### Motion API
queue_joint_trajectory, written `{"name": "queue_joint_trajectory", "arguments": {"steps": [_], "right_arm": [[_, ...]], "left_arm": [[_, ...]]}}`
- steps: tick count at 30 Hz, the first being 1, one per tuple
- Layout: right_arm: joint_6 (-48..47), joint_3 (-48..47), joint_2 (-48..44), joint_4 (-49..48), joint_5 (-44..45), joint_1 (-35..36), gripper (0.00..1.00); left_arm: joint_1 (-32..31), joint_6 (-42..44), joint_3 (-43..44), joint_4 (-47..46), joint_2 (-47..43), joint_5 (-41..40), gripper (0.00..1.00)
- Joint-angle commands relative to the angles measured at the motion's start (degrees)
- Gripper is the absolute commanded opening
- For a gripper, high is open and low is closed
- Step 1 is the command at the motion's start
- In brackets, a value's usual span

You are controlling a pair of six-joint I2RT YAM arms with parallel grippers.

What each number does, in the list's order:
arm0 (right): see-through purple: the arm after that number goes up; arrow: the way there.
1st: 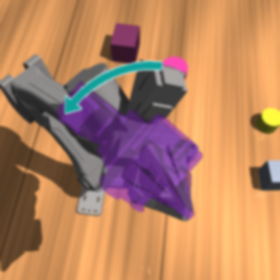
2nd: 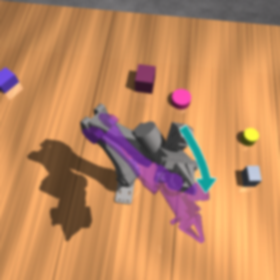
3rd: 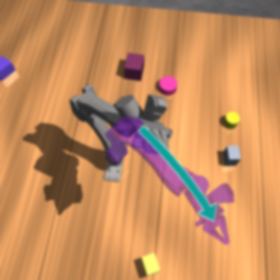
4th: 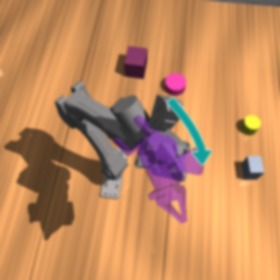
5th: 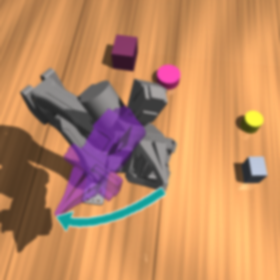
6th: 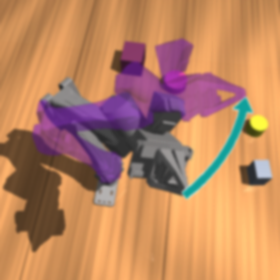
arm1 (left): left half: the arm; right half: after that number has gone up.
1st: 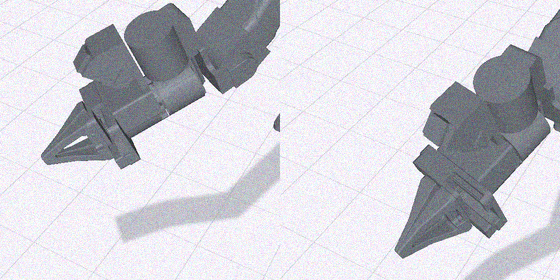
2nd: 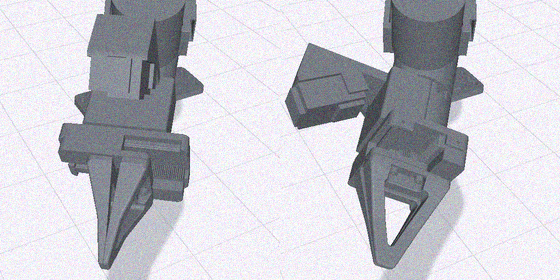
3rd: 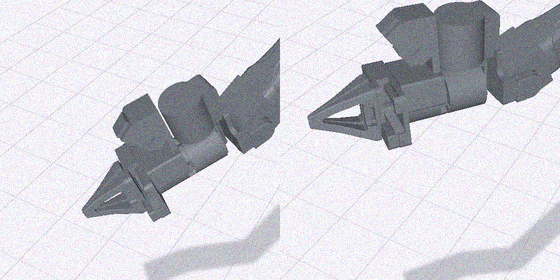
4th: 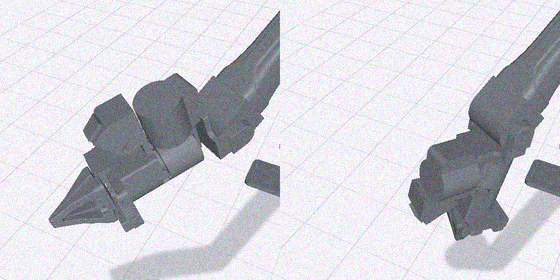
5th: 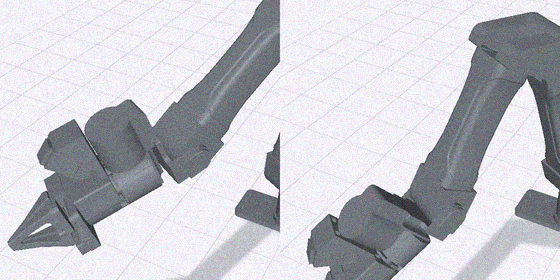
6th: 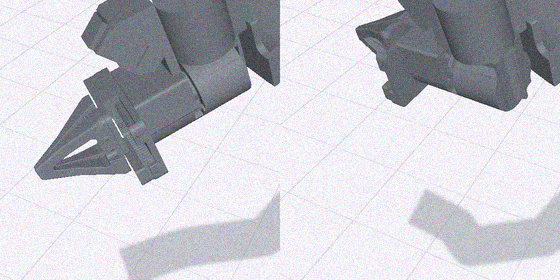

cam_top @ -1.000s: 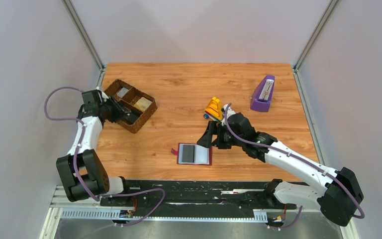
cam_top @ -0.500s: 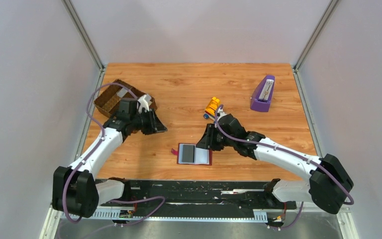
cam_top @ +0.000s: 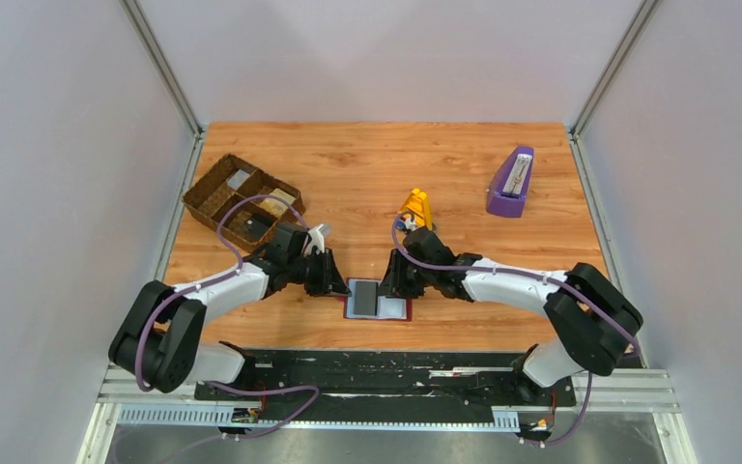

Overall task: Take the credit cards out of the card holder
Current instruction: Remove the credit card from the card holder.

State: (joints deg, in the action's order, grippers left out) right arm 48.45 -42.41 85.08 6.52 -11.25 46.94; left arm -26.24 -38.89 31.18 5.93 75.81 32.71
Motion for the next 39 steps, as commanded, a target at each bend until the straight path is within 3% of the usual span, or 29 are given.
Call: {"name": "queue_joint_trajectory", "arguments": {"steps": [1,9,23,31,39], "right_arm": [[-0.1,-2.8,2.5,-4.2,-1.0,0.5,0.28],[-0.5,-3.3,5.8,-6.0,-2.2,0.4,0.26],[-0.7,-3.4,10.3,-6.0,-1.8,0.4,0.22],[-0.4,-2.1,10.8,-10.2,-2.9,-0.1,0.21],[0.9,3.0,9.7,-20.2,-8.0,-1.5,0.17]], "left_arm": [[-0.3,0.2,-0.5,-7.2,2.7,0.1,0.19],[-0.3,-0.1,-1.0,-11.4,7.5,1.0,0.11],[-0.3,1.4,-2.8,-10.8,10.7,-2.1,0.11],[-0.3,1.5,-3.2,-10.2,10.4,-2.7,0.11],[-0.3,0.9,-3.7,-10.8,11.0,-2.9,0.11]]}}
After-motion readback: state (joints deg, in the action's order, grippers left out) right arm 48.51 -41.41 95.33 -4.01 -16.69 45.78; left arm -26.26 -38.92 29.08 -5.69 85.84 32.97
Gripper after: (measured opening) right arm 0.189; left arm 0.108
